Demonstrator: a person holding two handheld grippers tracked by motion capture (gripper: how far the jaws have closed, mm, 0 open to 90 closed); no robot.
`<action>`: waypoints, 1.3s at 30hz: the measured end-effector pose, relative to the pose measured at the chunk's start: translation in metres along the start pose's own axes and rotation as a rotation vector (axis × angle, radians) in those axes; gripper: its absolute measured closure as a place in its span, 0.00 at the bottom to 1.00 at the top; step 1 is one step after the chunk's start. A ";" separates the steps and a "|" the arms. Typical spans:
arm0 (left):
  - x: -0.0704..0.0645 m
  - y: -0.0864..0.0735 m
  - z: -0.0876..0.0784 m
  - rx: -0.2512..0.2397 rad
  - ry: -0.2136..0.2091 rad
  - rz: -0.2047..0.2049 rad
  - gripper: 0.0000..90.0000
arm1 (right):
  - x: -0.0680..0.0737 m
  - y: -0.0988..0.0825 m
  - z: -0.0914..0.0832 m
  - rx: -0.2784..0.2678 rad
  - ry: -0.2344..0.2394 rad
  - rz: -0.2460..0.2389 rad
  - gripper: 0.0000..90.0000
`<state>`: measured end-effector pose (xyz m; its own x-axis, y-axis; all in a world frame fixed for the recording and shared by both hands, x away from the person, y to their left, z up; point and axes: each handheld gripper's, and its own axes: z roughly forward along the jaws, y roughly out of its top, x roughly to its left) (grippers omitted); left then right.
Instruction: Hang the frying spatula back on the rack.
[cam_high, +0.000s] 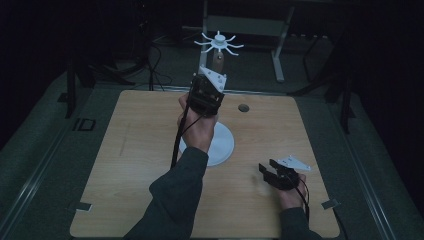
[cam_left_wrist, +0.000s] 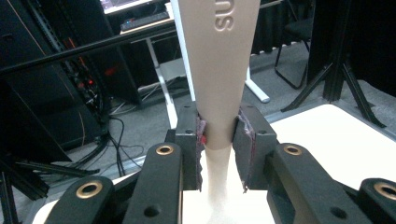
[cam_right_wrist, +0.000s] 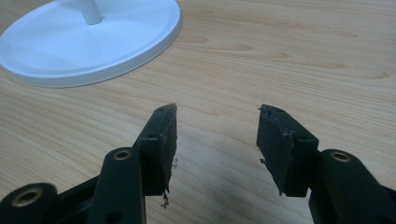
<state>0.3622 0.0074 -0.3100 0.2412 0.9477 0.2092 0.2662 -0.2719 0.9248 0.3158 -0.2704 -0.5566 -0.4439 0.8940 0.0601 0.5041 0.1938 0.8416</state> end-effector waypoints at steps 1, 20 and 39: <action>0.000 0.000 0.000 0.000 0.000 0.000 0.81 | 0.000 0.000 0.000 0.000 0.000 0.000 0.53; 0.001 -0.004 -0.001 -0.016 -0.028 0.016 0.72 | 0.001 0.000 0.001 0.007 0.001 -0.007 0.53; 0.000 -0.010 -0.013 -0.046 -0.111 0.002 0.54 | 0.000 -0.001 0.001 0.014 -0.008 -0.009 0.52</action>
<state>0.3475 0.0128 -0.3154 0.3441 0.9221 0.1771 0.2229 -0.2634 0.9386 0.3155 -0.2701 -0.5577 -0.4424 0.8955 0.0480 0.5102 0.2073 0.8347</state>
